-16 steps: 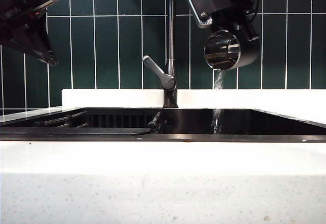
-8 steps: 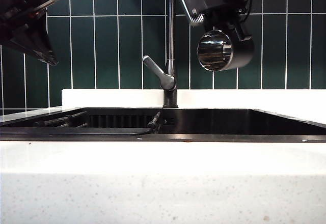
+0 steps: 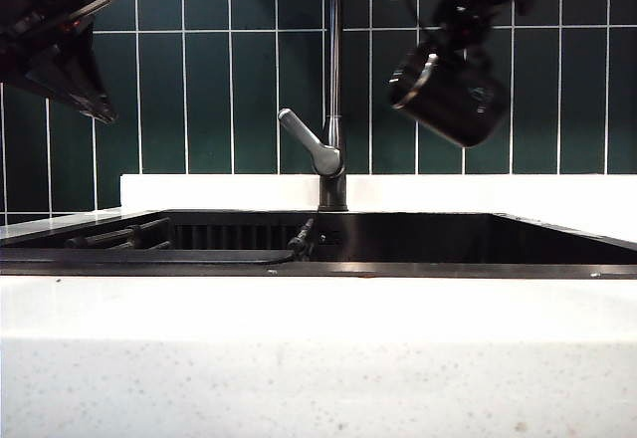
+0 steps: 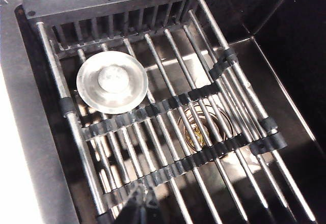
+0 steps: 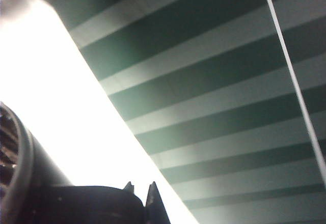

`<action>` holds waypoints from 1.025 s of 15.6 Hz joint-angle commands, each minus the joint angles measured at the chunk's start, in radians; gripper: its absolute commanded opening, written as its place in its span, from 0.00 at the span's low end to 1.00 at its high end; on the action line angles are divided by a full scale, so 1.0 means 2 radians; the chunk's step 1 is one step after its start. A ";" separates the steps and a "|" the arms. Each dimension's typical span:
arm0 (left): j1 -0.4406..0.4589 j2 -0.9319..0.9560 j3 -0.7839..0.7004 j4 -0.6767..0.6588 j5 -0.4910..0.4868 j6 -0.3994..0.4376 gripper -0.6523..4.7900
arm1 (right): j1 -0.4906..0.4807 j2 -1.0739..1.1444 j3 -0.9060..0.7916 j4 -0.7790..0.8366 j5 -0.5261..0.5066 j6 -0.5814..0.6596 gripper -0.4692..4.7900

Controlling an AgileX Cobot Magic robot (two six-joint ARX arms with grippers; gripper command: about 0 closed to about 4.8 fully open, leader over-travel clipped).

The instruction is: Pick up the mug next to the sink, go to the faucet to get some water, pour the water into the sink, and finally put the mug back to its place.

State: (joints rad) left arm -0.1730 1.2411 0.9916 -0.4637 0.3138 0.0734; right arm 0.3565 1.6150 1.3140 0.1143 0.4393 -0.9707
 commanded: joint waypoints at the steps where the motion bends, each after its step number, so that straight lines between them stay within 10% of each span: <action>1: -0.001 -0.002 0.001 0.004 0.000 -0.001 0.11 | -0.056 -0.003 0.003 0.009 0.036 0.146 0.09; 6: -0.001 -0.002 0.001 0.004 -0.010 0.015 0.11 | -0.183 -0.003 0.002 -0.043 -0.103 0.437 0.09; 16: -0.001 -0.002 0.001 0.004 -0.015 0.025 0.11 | -0.229 -0.003 -0.180 0.136 -0.161 0.540 0.09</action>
State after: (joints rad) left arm -0.1734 1.2411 0.9916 -0.4637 0.2840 0.1188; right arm -0.1017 1.6154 0.9592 0.3428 0.1085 0.0341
